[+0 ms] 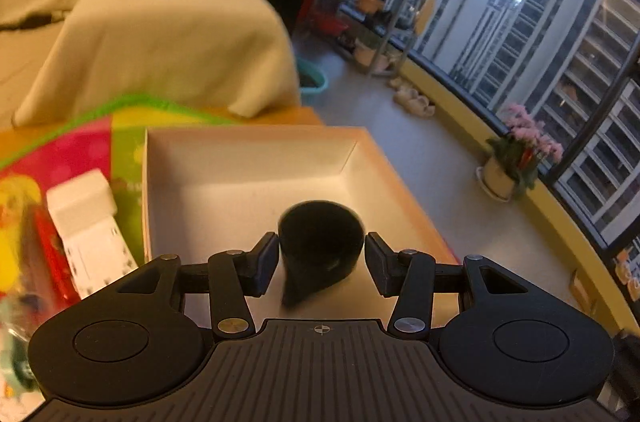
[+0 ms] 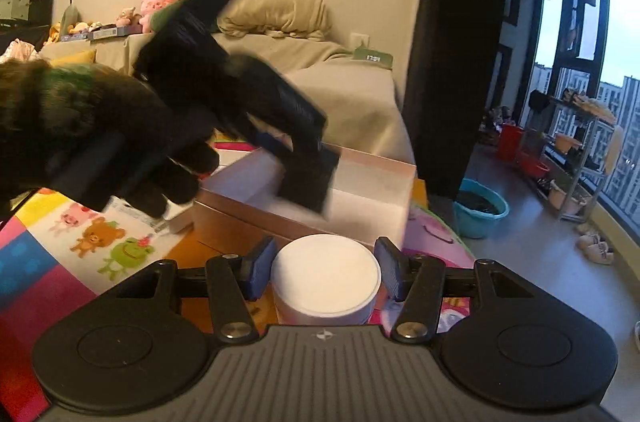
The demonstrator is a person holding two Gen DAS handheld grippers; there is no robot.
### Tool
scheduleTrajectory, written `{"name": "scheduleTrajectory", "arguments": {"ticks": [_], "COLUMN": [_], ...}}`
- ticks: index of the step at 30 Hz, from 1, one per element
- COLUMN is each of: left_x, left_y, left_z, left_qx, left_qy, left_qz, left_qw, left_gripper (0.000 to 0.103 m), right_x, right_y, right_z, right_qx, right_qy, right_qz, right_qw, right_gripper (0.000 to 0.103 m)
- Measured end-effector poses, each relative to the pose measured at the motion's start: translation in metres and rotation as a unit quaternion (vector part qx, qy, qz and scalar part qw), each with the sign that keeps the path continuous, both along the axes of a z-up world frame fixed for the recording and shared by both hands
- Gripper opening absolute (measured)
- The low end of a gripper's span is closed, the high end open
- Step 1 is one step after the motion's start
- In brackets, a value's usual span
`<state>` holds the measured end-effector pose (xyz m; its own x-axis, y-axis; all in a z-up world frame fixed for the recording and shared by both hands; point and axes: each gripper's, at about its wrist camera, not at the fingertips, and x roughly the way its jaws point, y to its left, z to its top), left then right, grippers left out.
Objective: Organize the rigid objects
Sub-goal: 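Lower the jar into the pink box with the right tool while the left tool drops the black cone in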
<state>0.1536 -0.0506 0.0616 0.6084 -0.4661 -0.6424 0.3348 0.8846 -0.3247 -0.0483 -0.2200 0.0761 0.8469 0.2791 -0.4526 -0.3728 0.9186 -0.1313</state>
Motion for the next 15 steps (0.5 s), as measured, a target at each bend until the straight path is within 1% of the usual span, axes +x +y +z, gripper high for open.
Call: {"name": "scheduleTrajectory", "arguments": {"ticks": [2,4,6,8,10,15], "left_x": [-0.01,-0.031,-0.053,-0.076,-0.096,-0.129], "left_y": [0.014,0.037,0.06,0.082,0.101,0.141], "left_z": [-0.001,0.0,0.001,-0.001,-0.007,-0.029], "left_qx": [-0.024,-0.051,-0.062,-0.057,-0.048,-0.027], "left_qy": [-0.017,-0.04,-0.064,-0.087,-0.094,-0.08], "left_qz": [0.009,0.024,0.037,0.058,0.081,0.128], "left_qw": [0.9995,0.9976,0.9953,0.9929,0.9911,0.9882], "left_gripper": [0.051,0.051,0.051,0.051,0.051,0.051], "right_x": [0.004,0.01,0.025,0.044,0.07,0.144], "right_y": [-0.006,-0.009,-0.006,0.004,0.017,0.066], "right_z": [0.0,0.001,0.003,0.007,0.013,0.011], "right_qx": [-0.002,0.006,0.01,0.013,0.018,0.033], "right_qy": [-0.008,-0.01,-0.01,-0.012,-0.004,0.066], "right_qz": [-0.008,-0.01,-0.007,0.0,0.014,0.036], "right_qw": [1.0,1.0,1.0,1.0,1.0,0.997], "right_gripper": [0.054,0.054,0.054,0.054,0.054,0.054]}}
